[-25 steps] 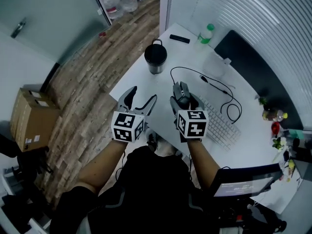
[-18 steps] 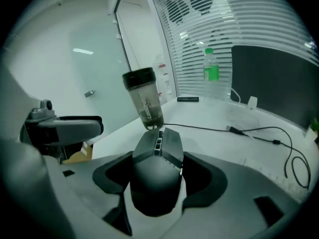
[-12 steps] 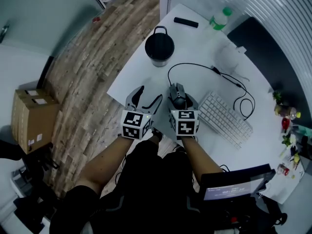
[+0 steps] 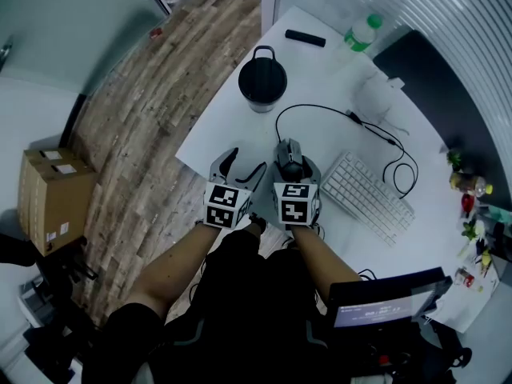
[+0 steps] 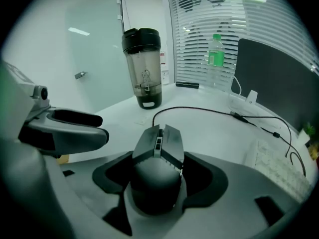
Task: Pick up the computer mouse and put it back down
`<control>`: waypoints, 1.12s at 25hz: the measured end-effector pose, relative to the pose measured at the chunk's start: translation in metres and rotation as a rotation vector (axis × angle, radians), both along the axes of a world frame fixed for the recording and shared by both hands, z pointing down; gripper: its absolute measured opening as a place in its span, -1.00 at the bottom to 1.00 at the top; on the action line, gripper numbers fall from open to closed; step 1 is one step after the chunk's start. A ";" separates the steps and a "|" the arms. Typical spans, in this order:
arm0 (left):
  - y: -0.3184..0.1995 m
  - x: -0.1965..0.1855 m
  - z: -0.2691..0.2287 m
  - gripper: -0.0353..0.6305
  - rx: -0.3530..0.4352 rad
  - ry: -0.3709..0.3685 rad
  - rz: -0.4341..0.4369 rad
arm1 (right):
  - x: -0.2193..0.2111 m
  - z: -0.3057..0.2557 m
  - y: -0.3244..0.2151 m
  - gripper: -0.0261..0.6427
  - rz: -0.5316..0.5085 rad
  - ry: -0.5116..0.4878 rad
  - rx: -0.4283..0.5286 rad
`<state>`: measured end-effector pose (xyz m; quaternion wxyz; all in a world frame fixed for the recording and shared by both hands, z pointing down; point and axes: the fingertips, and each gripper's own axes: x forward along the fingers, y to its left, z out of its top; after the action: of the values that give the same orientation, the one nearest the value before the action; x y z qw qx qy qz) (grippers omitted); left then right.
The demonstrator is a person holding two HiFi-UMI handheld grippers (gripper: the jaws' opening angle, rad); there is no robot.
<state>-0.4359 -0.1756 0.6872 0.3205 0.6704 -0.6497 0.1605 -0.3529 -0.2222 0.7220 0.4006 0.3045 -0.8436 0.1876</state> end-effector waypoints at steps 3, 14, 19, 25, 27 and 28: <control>0.001 0.000 0.003 0.12 -0.007 0.000 0.000 | 0.000 0.002 -0.001 -0.02 0.006 -0.012 0.016; -0.005 -0.009 -0.035 0.12 0.078 0.008 -0.025 | -0.002 -0.022 -0.005 0.17 -0.002 -0.064 0.029; -0.021 -0.003 -0.077 0.12 0.148 -0.001 -0.019 | 0.011 -0.090 -0.025 0.16 0.039 -0.187 0.108; -0.048 0.024 -0.153 0.12 0.271 0.007 0.030 | 0.037 -0.188 -0.049 0.16 0.059 -0.320 0.217; -0.056 0.038 -0.181 0.12 0.318 0.019 0.057 | 0.052 -0.219 -0.056 0.15 0.071 -0.350 0.269; -0.061 0.045 -0.196 0.12 0.342 0.025 0.067 | 0.061 -0.235 -0.060 0.15 0.076 -0.366 0.294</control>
<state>-0.3911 -0.2362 0.4912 0.2045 0.7382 -0.6409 0.0498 -0.2923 -0.2817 0.4873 0.1851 0.3519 -0.9083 0.1298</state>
